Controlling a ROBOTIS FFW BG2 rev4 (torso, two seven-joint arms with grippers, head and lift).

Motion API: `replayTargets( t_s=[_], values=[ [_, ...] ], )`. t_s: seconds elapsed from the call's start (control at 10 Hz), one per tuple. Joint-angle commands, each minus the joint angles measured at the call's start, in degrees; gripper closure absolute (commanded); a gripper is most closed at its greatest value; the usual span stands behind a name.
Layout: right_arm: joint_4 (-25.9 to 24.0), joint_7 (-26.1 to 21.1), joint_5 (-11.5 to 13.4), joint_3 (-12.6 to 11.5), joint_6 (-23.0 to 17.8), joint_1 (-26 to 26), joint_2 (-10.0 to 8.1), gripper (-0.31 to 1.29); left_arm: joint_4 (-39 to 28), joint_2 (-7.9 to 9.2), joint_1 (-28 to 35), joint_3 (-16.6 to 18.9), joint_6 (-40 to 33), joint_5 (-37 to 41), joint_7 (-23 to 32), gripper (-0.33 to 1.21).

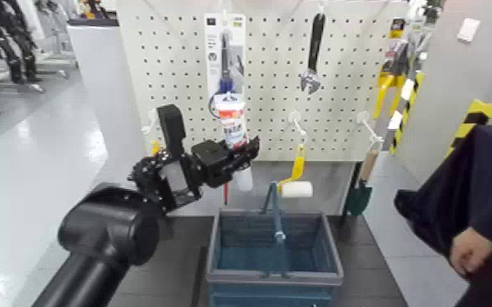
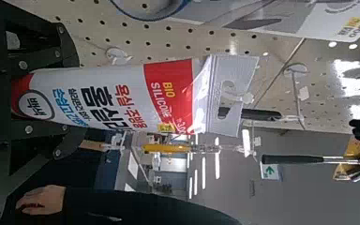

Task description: Put the red glue tube into the crate.

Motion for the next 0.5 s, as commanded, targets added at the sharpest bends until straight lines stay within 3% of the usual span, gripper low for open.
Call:
replayTargets(
  t_s=[0.1,0.5],
  values=[
    [0.00,-0.08,-0.23,0.00,0.03,-0.07,-0.01,0.23,0.36,0.12,2.78,0.58,1.60,-0.18,0.07,1.15],
    [0.09,0.00,-0.32,0.09,0.03,-0.07,-0.01,0.23,5.20,0.21,4.71,1.02,2.56,-0.88,-0.72,1.15]
  ],
)
